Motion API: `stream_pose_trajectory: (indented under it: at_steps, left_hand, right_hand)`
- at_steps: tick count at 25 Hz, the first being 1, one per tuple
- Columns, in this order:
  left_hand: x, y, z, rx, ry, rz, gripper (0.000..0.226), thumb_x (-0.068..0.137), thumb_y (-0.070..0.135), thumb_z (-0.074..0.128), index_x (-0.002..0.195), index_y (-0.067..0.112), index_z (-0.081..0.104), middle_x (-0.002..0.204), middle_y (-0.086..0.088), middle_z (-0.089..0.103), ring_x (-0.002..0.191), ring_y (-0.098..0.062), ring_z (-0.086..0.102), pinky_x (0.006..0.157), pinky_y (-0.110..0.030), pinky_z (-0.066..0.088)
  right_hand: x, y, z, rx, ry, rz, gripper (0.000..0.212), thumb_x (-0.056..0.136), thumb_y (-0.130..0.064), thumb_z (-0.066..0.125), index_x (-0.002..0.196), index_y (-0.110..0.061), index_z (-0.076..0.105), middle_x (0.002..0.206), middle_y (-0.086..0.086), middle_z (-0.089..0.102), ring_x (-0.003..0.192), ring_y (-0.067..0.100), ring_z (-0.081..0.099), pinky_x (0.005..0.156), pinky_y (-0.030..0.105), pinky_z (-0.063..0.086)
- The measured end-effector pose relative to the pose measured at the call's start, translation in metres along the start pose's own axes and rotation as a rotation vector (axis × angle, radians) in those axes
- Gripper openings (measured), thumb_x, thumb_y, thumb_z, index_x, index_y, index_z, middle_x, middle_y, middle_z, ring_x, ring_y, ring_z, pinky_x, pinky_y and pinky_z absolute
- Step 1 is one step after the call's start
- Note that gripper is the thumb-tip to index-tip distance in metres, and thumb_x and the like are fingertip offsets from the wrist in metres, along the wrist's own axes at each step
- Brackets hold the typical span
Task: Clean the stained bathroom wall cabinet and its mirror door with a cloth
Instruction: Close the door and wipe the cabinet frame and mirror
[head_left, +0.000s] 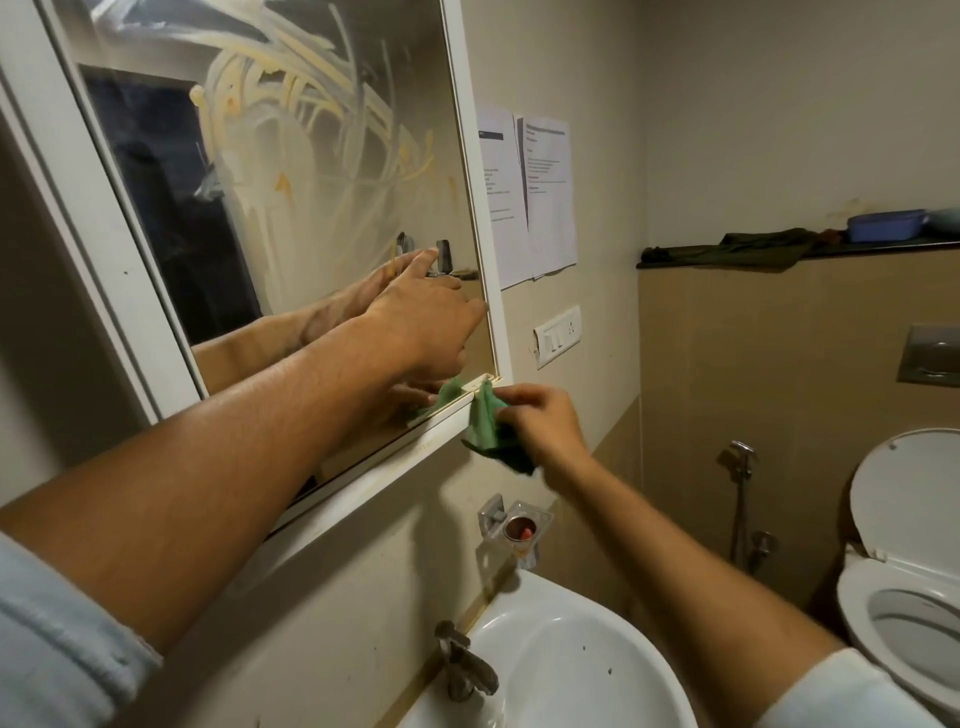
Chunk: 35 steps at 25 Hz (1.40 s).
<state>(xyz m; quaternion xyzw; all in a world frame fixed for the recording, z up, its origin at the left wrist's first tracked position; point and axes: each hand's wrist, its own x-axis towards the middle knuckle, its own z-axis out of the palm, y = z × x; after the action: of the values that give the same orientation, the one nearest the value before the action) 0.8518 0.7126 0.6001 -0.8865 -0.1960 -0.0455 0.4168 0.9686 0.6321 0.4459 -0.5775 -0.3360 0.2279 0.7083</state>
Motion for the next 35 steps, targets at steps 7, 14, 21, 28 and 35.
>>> stream_pose_trajectory:
  at_steps: [7,14,21,28,35]
  left_hand:
    - [-0.017,0.002,-0.001,-0.007,0.011,0.013,0.054,0.093,0.047,0.052,0.142,0.027,0.048,0.132,0.001,0.065,0.138,-0.023,0.049,0.125,-0.057,0.008]
    - [-0.066,-0.006,0.005,0.002,0.109,0.050,0.054,0.094,0.038,0.050,0.148,0.029,0.046,0.145,0.002,0.057,0.145,-0.019,0.041,0.127,-0.053,0.007]
    - [-0.138,-0.017,-0.012,0.079,0.194,0.039,0.066,0.093,0.055,0.020,0.147,0.029,0.048,0.153,0.000,0.050,0.150,-0.021,0.034,0.127,-0.052,0.007]
    - [-0.172,-0.036,-0.003,0.142,0.298,0.052,0.045,0.094,0.036,0.051,0.136,0.023,0.060,0.143,-0.008,0.060,0.144,-0.029,0.044,0.124,-0.056,0.019]
    - [-0.172,-0.033,0.000,0.235,0.341,0.083,0.051,0.095,0.041,0.029,0.126,0.019,0.063,0.132,-0.009,0.065,0.132,-0.029,0.053,0.119,-0.050,0.029]
  right_hand:
    - [0.034,0.010,0.024,0.166,0.278,0.256,0.017,0.094,-0.002,0.066,0.106,-0.013,0.062,0.111,0.011,0.067,0.093,0.023,0.068,0.088,0.042,0.062]
    - [-0.021,0.014,0.060,0.264,0.163,0.311,0.010,0.094,-0.013,0.068,0.095,-0.003,0.068,0.097,0.016,0.074,0.085,0.029,0.075,0.062,0.033,0.063]
    - [-0.001,-0.009,0.038,0.377,0.272,0.391,0.018,0.091,-0.006,0.070,0.107,0.001,0.066,0.099,0.019,0.072,0.081,0.034,0.075,0.060,0.040,0.064]
    - [-0.030,0.001,0.074,0.325,0.259,0.335,0.011,0.094,-0.012,0.069,0.098,-0.005,0.061,0.097,0.014,0.071,0.084,0.030,0.074,0.067,0.040,0.065]
    - [0.012,-0.007,0.059,0.368,0.388,0.385,0.011,0.093,0.001,0.062,0.104,-0.001,0.065,0.101,0.016,0.069,0.081,0.031,0.073,0.066,0.048,0.065]
